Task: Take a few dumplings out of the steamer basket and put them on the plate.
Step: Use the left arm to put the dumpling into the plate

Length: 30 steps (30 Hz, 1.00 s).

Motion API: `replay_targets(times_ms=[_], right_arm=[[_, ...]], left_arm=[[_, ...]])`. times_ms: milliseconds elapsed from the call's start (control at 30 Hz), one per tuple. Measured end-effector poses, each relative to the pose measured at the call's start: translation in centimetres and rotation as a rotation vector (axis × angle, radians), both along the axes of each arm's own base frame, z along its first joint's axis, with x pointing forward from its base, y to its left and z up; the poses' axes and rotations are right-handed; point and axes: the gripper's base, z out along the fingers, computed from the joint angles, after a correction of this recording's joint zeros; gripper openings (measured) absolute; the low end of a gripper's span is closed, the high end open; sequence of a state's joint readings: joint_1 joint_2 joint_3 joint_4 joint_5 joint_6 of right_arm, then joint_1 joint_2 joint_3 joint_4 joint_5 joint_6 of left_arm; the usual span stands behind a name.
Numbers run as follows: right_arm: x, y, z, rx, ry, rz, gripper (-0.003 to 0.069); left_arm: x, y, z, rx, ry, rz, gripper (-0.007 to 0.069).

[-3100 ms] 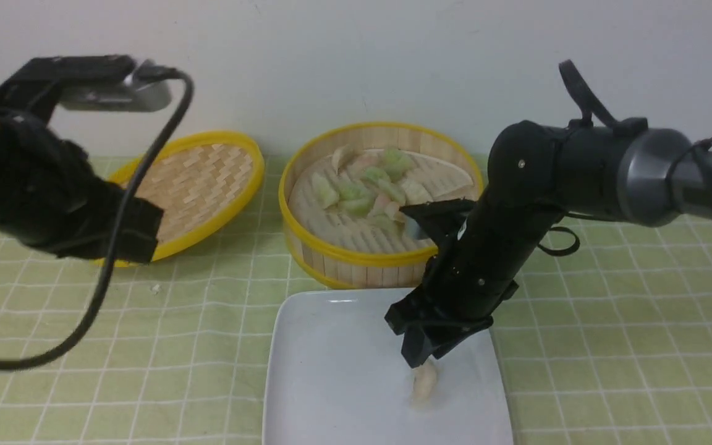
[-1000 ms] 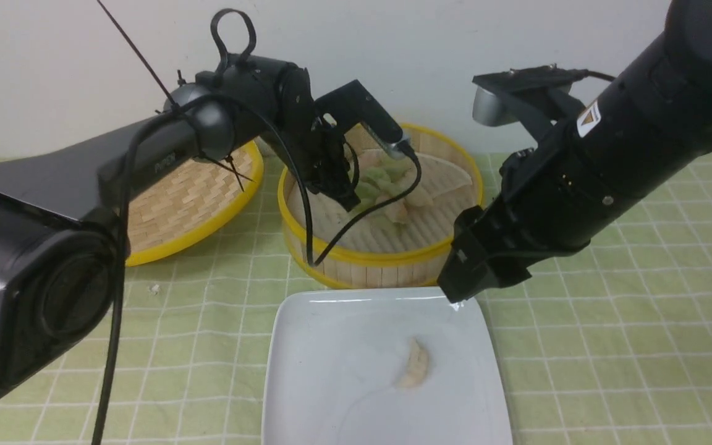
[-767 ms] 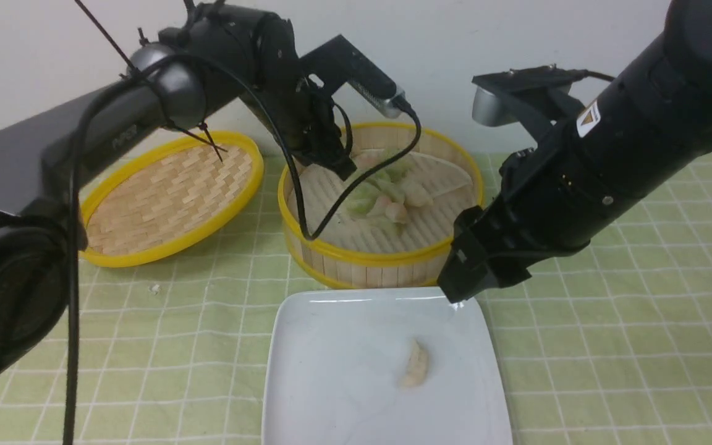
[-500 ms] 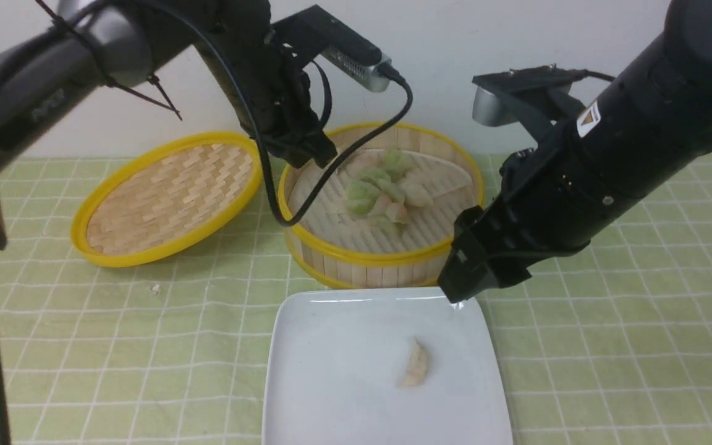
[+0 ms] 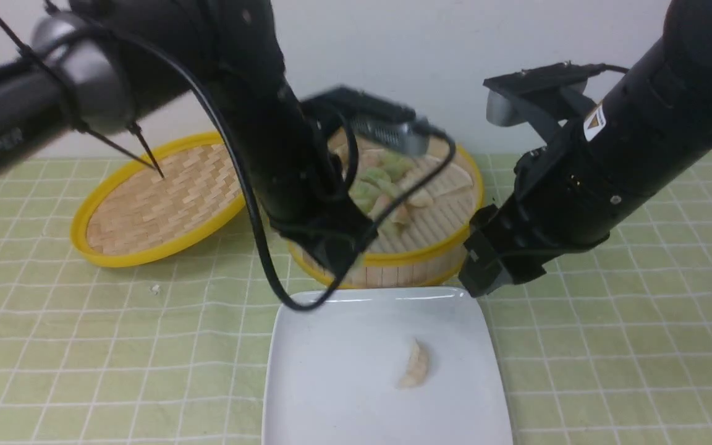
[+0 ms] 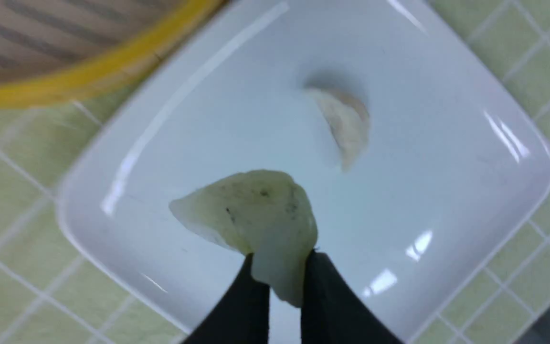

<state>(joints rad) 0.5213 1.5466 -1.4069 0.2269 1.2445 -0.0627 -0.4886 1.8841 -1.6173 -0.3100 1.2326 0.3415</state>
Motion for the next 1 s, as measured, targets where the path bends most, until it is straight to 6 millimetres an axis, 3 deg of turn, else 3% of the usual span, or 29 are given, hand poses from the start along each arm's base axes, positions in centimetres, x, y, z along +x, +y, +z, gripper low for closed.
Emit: replay_targets(times_ms=[167,333,467,633,733,867,1000], right_arm=[[0.2,-0.3,-0.1,-0.031,-0.008,-0.044,0.0433],[0.2,-0.5,0.1,-0.037,-0.015,-0.054,0.0433],[-0.3,-0.8,0.9,-0.024,-0.037,-0.055,0.0432],[-1.2,-1.3,2.2,0.000,-0.076,-0.056,0.0416],[-2.6,-2.1,4.2,0.034,-0.132,-0.057,0.0351],[-5.3,-3.8,7.3,0.082,-0.231,-0.069,0.0231],[-8.7,-6.2,10.2,0.126,-0.350,-0.106,0.0105]], left_arm=[[-0.7,-1.3,-3.8,0.054,0.100,-0.036,0.0056],[-0.1,-1.9,-7.5,0.101,0.181,-0.020,0.0064],[0.1,-2.0,-8.9,0.129,0.203,-0.009,0.0153],[0.4,-2.0,-8.5,0.133,0.184,-0.007,0.0311],[1.2,-2.5,-7.1,0.106,0.134,-0.002,0.0391],[2.0,-2.9,-4.8,0.060,0.072,0.023,0.0369],[1.7,-2.8,-1.4,0.010,-0.003,0.031,0.0234]])
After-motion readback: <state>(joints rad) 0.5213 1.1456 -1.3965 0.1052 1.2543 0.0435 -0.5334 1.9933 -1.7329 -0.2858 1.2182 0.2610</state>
